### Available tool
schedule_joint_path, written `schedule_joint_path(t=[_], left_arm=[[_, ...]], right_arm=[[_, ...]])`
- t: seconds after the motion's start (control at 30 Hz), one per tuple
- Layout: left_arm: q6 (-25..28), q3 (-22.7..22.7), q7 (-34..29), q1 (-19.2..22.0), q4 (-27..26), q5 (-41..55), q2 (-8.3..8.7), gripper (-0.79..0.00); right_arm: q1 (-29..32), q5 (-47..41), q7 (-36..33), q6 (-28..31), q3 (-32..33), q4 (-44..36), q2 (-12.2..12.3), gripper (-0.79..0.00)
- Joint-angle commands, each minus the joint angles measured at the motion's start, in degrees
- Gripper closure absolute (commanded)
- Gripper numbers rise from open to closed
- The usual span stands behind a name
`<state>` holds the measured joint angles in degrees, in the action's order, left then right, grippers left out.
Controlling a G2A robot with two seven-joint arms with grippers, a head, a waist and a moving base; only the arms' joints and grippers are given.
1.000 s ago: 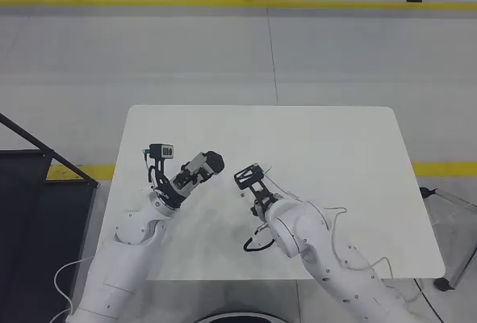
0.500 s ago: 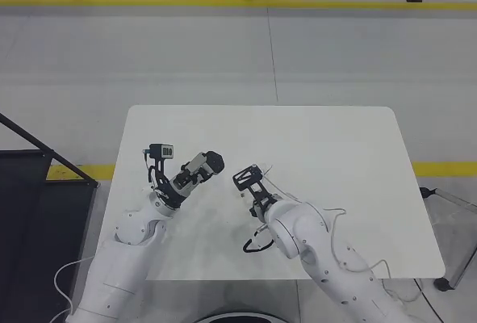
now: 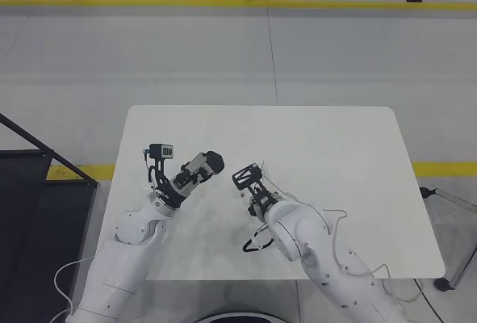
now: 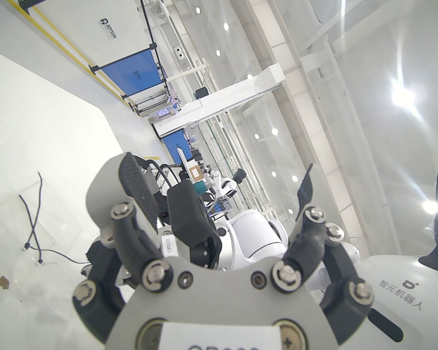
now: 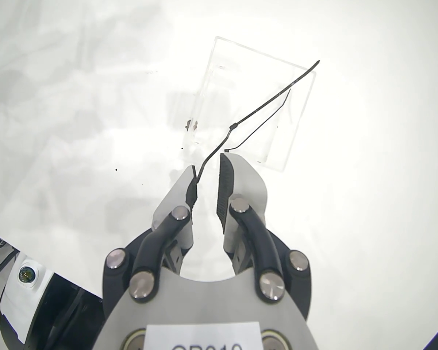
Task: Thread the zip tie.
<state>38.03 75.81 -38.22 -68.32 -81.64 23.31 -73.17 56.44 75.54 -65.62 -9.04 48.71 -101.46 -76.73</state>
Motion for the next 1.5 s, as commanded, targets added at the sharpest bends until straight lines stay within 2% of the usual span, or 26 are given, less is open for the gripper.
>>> schedule_joint_path(t=[0.0, 0.03, 0.07, 0.1, 0.27, 0.47, 0.7, 0.83, 0.97, 1.1, 1.47], left_arm=[[0.0, 0.0, 0.0, 0.0, 0.0, 0.0, 0.00, -0.785], [0.0, 0.0, 0.0, 0.0, 0.0, 0.0, 0.00, -0.785], [0.0, 0.0, 0.0, 0.0, 0.0, 0.0, 0.00, -0.785], [0.0, 0.0, 0.0, 0.0, 0.0, 0.0, 0.00, -0.785], [0.0, 0.0, 0.0, 0.0, 0.0, 0.0, 0.00, -0.785], [-0.3, 0.3, 1.5, -0.4, -0.9, -2.3, 0.06, -0.785], [2.2, 1.4, 15.4, -3.7, -4.7, -16.2, -0.26, -0.785], [1.2, 2.7, 27.2, -5.6, -6.7, -27.5, -0.68, -0.785], [1.1, 2.1, 35.5, -7.4, -7.7, -33.8, -1.22, -0.785], [2.2, 1.6, 41.0, -8.5, -7.4, -34.6, -1.69, -0.785], [2.1, 1.5, 41.3, -8.6, -7.2, -34.3, -1.73, -0.785]], right_arm=[[0.1, -0.2, 0.3, -0.3, 0.6, -0.9, -0.1, -0.394], [0.1, -0.4, 0.6, -0.5, 0.7, -1.0, -0.2, -0.419], [0.2, -0.4, 0.9, -0.6, 0.8, -1.2, -0.2, -0.520], [0.5, -0.6, 1.2, -0.7, 1.0, -1.6, -0.3, -0.785], [4.2, 0.8, 3.1, -0.4, 3.7, -7.0, 0.3, -0.785], [12.3, 4.3, 7.6, 1.5, 9.9, -17.3, 1.8, -0.785], [23.4, 8.3, 15.8, 4.0, 18.2, -28.4, 3.3, -0.785], [30.1, 10.8, 25.0, 5.0, 22.3, -32.9, 4.0, -0.785], [35.5, 12.8, 35.1, 4.2, 25.2, -33.2, 4.3, -0.785], [39.5, 12.2, 42.1, 3.0, 27.5, -33.2, 4.4, -0.785], [40.2, 10.4, 42.5, 2.7, 28.3, -33.2, 4.4, -0.784]])
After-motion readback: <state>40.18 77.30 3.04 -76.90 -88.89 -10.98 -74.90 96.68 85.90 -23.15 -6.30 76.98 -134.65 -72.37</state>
